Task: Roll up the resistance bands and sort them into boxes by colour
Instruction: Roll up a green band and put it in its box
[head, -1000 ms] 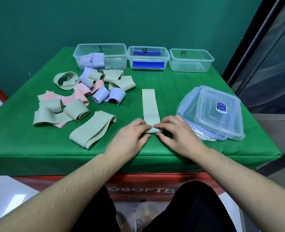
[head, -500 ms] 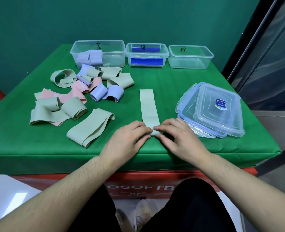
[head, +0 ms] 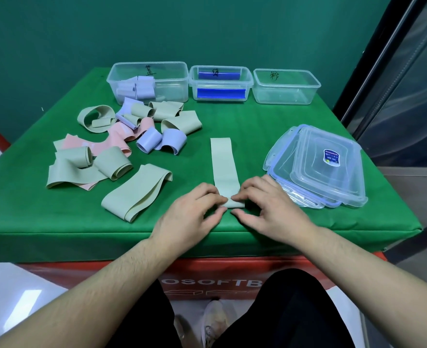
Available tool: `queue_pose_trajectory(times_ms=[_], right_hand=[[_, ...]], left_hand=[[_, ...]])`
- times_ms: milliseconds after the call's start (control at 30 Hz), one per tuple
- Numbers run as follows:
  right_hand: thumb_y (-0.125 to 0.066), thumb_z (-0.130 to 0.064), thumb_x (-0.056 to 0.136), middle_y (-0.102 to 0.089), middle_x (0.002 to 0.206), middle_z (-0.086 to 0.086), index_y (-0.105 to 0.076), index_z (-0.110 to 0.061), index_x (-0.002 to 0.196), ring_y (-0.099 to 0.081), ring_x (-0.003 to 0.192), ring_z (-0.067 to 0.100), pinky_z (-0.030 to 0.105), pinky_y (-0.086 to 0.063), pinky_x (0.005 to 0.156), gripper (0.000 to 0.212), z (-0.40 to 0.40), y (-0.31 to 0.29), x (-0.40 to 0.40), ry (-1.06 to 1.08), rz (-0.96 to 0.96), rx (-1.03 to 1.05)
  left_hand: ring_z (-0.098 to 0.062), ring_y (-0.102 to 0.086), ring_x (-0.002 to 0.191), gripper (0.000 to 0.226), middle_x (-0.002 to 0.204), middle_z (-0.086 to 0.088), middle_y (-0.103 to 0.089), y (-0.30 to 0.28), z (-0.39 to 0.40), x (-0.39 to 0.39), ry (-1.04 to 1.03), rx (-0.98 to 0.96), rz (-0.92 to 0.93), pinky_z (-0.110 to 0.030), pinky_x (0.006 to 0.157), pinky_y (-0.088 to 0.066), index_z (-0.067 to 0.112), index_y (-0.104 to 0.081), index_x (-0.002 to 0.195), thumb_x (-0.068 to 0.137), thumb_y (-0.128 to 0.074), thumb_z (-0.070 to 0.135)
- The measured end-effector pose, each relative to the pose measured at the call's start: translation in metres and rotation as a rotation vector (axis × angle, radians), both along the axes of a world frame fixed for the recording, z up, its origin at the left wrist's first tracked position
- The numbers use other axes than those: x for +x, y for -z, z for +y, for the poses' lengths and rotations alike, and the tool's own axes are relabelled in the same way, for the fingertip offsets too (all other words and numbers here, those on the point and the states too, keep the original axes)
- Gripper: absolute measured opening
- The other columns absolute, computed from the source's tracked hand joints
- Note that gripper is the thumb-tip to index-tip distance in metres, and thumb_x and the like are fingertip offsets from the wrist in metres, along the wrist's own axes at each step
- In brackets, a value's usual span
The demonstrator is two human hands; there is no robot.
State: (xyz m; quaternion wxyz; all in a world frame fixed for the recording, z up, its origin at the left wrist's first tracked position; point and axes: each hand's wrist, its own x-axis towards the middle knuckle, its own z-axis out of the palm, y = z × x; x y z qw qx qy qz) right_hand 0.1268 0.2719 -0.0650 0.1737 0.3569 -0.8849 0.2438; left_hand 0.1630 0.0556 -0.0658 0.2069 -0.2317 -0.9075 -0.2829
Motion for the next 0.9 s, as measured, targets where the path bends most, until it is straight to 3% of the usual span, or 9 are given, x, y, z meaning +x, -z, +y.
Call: queue_pose_trajectory(times_ms=[167, 333, 533, 667, 833, 900], right_hand=[[-0.065, -0.039, 0.088, -0.06, 0.093, -0.007, -0.072, -0.018, 0.101, -0.049, 0.085, 0.016, 0.027, -0.04, 0.081, 0.025, 0.0, -0.001, -0.007, -0.034, -0.028, -0.024], [-0.066, -0.042, 0.088, -0.061, 0.095, -0.01, -0.073, -0.022, 0.106, -0.053, 0.089, 0.013, 0.026, -0.043, 0.082, 0.028, 0.001, 0.003, -0.006, -0.002, -0.095, -0.103], [-0.071, -0.034, 0.087, -0.06, 0.1, -0.008, -0.071, -0.022, 0.107, -0.055, 0.094, 0.016, 0.031, -0.045, 0.086, 0.023, 0.001, 0.004, -0.007, 0.0, -0.087, -0.136], [-0.07, -0.029, 0.091, -0.06, 0.101, -0.008, -0.071, -0.021, 0.106, -0.056, 0.095, 0.015, 0.034, -0.047, 0.085, 0.017, 0.0, 0.006, -0.008, -0.009, -0.086, -0.152], [-0.064, -0.033, 0.093, -0.061, 0.102, -0.009, -0.071, -0.021, 0.109, -0.057, 0.097, 0.013, 0.037, -0.048, 0.087, 0.021, -0.001, 0.009, -0.011, 0.011, -0.129, -0.159], [-0.062, -0.037, 0.093, -0.06, 0.103, -0.009, -0.071, -0.022, 0.111, -0.057, 0.099, 0.013, 0.036, -0.047, 0.088, 0.025, -0.001, 0.009, -0.011, 0.022, -0.148, -0.159]], left_hand=[[-0.002, -0.051, 0.079, 0.022, 0.102, 0.005, -0.063, -0.002, 0.0, -0.001, -0.021, 0.0, -0.042, -0.003, 0.074, -0.033, 0.016, -0.074, 0.105, 0.084, -0.076, 0.02], [0.023, -0.04, 0.077, 0.016, 0.099, 0.004, -0.065, -0.003, 0.0, -0.001, 0.014, 0.044, -0.021, 0.007, 0.074, -0.025, 0.013, -0.073, 0.103, 0.087, -0.074, 0.015], [0.011, -0.038, 0.08, 0.015, 0.099, 0.004, -0.064, 0.0, 0.0, -0.006, -0.026, 0.039, -0.035, 0.005, 0.077, -0.027, 0.014, -0.072, 0.105, 0.091, -0.07, 0.019], [0.006, -0.039, 0.078, 0.017, 0.103, 0.004, -0.061, -0.001, 0.003, -0.008, -0.051, 0.045, -0.058, -0.007, 0.073, -0.03, 0.014, -0.072, 0.108, 0.093, -0.067, 0.022], [0.018, -0.044, 0.075, 0.019, 0.108, 0.007, -0.061, -0.004, 0.001, -0.008, -0.034, 0.05, -0.073, -0.003, 0.07, -0.031, 0.018, -0.071, 0.11, 0.091, -0.069, 0.02], [0.015, -0.044, 0.074, 0.018, 0.107, 0.007, -0.062, -0.003, 0.001, -0.007, -0.036, 0.04, -0.066, -0.006, 0.069, -0.031, 0.017, -0.071, 0.107, 0.089, -0.071, 0.017]])
